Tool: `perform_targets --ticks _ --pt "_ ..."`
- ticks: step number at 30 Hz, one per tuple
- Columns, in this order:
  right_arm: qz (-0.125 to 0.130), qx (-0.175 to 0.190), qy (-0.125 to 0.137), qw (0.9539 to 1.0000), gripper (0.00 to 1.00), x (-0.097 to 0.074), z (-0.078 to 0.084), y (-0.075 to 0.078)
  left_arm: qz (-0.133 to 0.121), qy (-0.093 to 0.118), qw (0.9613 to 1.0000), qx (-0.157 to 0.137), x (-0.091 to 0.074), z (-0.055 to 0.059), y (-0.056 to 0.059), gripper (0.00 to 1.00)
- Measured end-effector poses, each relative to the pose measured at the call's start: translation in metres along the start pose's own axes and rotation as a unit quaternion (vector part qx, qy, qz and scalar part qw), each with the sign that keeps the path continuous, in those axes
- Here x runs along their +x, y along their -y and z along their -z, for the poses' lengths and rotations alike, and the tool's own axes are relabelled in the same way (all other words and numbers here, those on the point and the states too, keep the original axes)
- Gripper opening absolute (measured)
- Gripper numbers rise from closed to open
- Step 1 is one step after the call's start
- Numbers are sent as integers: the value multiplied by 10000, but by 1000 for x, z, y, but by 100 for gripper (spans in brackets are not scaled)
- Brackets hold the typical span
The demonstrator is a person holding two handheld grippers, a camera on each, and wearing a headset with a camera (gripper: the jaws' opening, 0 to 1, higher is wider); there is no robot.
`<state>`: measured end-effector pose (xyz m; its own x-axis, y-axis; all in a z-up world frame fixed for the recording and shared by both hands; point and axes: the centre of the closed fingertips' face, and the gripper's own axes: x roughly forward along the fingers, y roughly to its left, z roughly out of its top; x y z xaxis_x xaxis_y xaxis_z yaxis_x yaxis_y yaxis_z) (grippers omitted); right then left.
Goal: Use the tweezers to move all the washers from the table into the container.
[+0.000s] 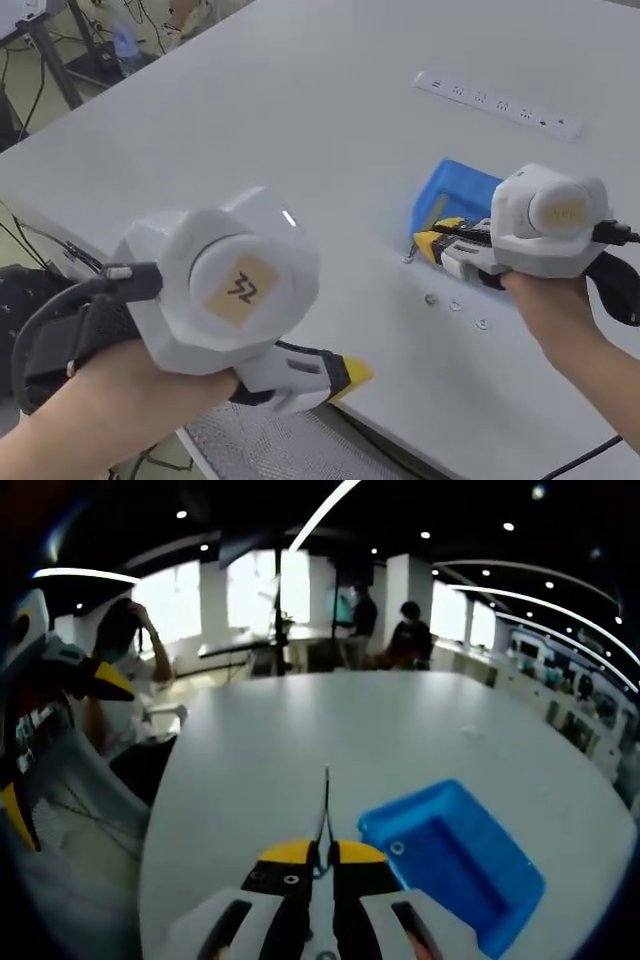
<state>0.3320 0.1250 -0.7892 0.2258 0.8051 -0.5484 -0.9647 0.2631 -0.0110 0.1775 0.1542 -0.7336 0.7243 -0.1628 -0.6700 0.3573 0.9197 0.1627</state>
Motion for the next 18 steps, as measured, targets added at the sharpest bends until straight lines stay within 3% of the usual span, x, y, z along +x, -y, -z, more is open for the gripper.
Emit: perform_targets --ticks 9,18 --pt "149 179 332 9992 3 -15 -22 10 -15 14 10000 8 0 0 -3 99" --pt "646 422 546 9955 3 -23 -31 47 -50 -113 9999 117 1 4 -9 99"
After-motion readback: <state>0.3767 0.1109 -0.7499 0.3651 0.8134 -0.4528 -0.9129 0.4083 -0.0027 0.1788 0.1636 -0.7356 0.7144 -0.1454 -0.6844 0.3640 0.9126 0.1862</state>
